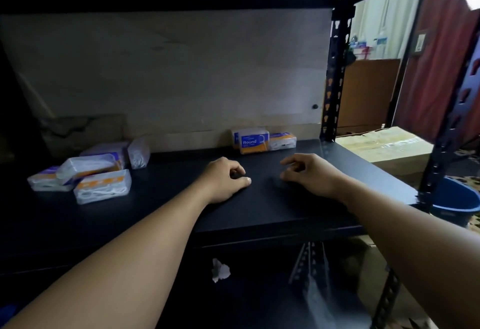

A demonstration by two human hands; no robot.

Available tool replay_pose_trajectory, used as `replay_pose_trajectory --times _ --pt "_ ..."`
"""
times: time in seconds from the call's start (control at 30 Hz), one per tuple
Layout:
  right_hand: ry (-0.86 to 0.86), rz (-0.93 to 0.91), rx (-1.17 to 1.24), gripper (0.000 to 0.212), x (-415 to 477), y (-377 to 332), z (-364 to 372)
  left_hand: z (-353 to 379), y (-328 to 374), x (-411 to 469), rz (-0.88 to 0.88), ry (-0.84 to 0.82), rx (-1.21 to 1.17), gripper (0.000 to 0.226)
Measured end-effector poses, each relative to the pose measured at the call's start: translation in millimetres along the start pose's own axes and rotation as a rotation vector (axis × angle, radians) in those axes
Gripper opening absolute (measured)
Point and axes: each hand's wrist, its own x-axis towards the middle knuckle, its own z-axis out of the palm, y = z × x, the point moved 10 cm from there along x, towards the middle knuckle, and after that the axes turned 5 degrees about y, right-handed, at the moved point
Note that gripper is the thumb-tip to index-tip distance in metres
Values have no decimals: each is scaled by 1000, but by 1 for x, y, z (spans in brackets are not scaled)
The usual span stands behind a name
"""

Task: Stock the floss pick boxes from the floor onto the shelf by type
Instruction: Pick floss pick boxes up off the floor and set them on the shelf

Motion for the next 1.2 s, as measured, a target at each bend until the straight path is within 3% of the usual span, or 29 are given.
replay_pose_trajectory --times 0.2,0.4,0.53,0.67,0.8,1.2 --pt "247 47 -106 26 58 23 -17 4 -14 54 -2 119 37 42" --pt "367 93 -167 43 106 45 -29 -2 -18 89 33 277 49 46" --pt "320 62 -257 57 124 48 -26 -3 -19 102 58 341 127 66" --pt "182 -6 -386 64 134 42 -7 6 -29 112 28 271 127 92" --pt "144 -5 -422 52 134 42 -1 18 -37 119 17 186 128 84" --pt "192 -50 -299 46 127 33 -3 12 -32 127 71 233 -4 55"
